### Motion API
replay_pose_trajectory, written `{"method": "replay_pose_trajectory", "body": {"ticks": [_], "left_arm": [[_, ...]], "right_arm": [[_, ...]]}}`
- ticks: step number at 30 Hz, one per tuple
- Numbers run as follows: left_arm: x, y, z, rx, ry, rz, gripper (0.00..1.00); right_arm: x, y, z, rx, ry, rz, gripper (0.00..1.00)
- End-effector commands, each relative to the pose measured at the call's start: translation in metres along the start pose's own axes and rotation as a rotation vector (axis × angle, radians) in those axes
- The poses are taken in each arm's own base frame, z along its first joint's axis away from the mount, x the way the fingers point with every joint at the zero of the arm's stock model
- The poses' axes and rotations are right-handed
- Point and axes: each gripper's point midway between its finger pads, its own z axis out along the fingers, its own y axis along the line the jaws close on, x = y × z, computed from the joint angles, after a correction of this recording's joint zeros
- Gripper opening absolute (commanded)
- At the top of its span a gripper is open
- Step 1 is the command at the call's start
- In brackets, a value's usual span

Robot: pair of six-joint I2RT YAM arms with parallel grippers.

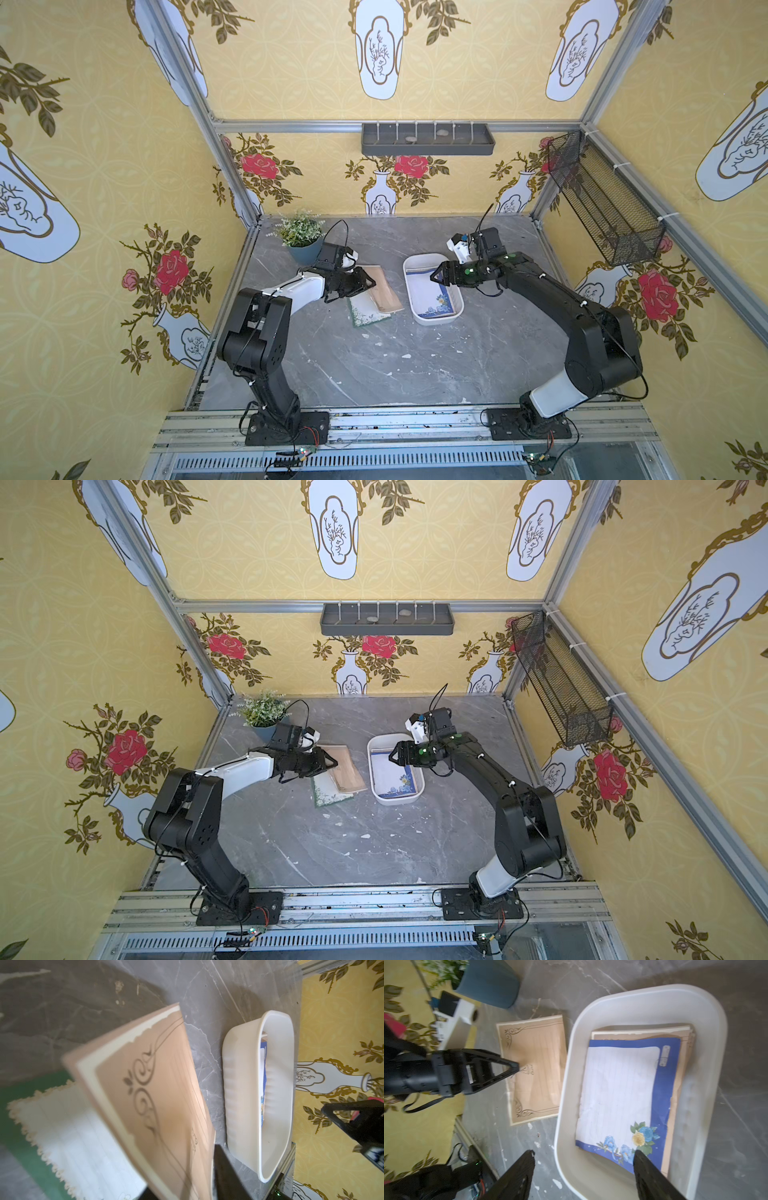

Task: Take out the stationery paper from the storage box
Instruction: Place the stationery paper at the center of the board, then pick up the stationery paper from the storage box.

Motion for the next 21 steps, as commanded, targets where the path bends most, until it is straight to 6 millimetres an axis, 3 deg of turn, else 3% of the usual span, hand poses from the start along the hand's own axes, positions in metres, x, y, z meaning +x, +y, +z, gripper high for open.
{"method": "replay_pose_trajectory", "body": {"ticks": [1,6,14,21], "left_arm": [[0.006,0.017,-0.009,-0.119,-0.011,0.013,0.65],[0.004,0.025,-0.046,-0.266,-0.092,0.042,0.71],[0.007,0.022,-0.115,-0.399,-0.229,0.083,0.79],[0.017,0.017,-0.141,-0.388,-0.296,0.079,0.82]], "right_arm": [[0.007,-0.028,0.016,0.182,0.051,-0.007,0.74],[0.009,-0.041,0.042,0.311,0.108,-0.028,0.73],[-0.011,-0.065,0.063,0.461,0.089,-0.036,0.74],[-0.020,-0.075,0.094,0.463,0.120,-0.053,0.75]]}}
